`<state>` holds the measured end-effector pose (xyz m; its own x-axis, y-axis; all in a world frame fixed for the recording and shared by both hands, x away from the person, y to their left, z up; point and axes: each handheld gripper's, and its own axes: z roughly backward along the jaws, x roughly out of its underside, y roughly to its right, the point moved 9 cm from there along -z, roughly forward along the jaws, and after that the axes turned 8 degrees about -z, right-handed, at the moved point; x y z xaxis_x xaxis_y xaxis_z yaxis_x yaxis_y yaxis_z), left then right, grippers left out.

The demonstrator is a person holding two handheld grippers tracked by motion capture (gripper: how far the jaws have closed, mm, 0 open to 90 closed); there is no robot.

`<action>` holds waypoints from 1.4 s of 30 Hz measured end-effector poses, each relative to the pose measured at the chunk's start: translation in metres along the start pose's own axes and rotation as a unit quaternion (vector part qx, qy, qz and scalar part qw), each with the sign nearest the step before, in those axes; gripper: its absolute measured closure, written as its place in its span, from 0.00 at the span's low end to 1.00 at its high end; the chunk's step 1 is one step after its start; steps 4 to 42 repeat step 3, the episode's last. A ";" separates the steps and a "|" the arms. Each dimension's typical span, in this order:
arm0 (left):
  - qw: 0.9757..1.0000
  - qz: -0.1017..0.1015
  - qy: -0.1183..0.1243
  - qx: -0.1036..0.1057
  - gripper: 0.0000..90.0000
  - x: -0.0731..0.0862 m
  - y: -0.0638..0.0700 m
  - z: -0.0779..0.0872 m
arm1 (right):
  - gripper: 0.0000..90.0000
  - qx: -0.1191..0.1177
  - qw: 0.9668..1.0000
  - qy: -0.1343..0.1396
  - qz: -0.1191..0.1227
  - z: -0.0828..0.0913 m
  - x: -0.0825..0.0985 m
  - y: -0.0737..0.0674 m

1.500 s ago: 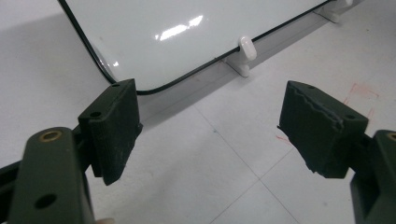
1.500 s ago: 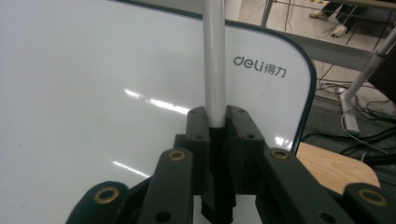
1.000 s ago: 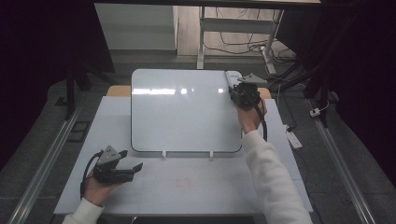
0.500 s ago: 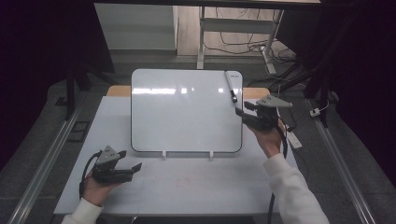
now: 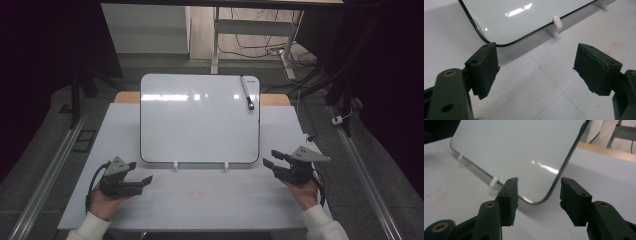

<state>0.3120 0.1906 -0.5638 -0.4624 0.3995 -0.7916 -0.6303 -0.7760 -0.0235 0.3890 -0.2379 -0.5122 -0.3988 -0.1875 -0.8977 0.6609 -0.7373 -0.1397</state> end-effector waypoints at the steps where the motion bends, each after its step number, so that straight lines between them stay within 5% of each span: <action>1: 1.000 0.000 0.000 0.001 0.22 0.000 0.000 0.000 | 0.52 0.000 1.000 -0.002 0.001 0.001 0.004 0.000; 42: 1.000 0.000 -0.001 0.002 0.22 0.000 0.000 0.000 | 0.52 0.003 1.000 -0.005 0.009 0.002 0.008 0.000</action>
